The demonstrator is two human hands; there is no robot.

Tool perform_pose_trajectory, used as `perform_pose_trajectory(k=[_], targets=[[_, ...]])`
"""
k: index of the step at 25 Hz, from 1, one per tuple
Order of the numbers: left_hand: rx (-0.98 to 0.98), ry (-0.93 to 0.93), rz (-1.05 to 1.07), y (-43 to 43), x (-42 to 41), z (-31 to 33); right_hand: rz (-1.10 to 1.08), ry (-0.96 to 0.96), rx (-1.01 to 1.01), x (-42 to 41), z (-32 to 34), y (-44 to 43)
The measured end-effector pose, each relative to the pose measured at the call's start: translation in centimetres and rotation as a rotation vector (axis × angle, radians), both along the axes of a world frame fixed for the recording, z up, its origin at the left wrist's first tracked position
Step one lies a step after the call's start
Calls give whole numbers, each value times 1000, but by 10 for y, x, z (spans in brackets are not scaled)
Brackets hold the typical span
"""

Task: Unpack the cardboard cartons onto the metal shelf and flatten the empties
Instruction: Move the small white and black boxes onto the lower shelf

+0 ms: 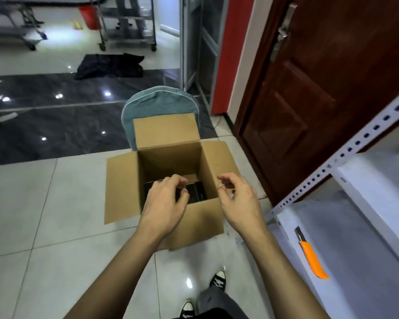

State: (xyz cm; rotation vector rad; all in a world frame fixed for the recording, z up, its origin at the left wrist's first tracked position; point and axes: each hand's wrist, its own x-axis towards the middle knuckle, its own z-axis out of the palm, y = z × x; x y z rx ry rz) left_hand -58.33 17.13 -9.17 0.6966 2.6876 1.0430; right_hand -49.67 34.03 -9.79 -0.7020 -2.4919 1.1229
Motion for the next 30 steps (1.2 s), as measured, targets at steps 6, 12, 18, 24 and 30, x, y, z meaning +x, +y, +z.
perform_pose_trajectory(k=[6,12,18,24,30], targets=[[-55,-27,162,-27,-25,-17,110,-53,-54,-50,-21,-12],[-76,-42,249,-24,-63,-38,171,-129,-129,-105,-44,7],[-172,-52,289,-4,-98,-67,210,-190,-169,-161,-82,41],[-240,-63,286,9,-118,-92,275,-300,-165,-190,-121,64],[-267,-132,252,18,-137,-146,303,-441,-184,-201,-177,72]])
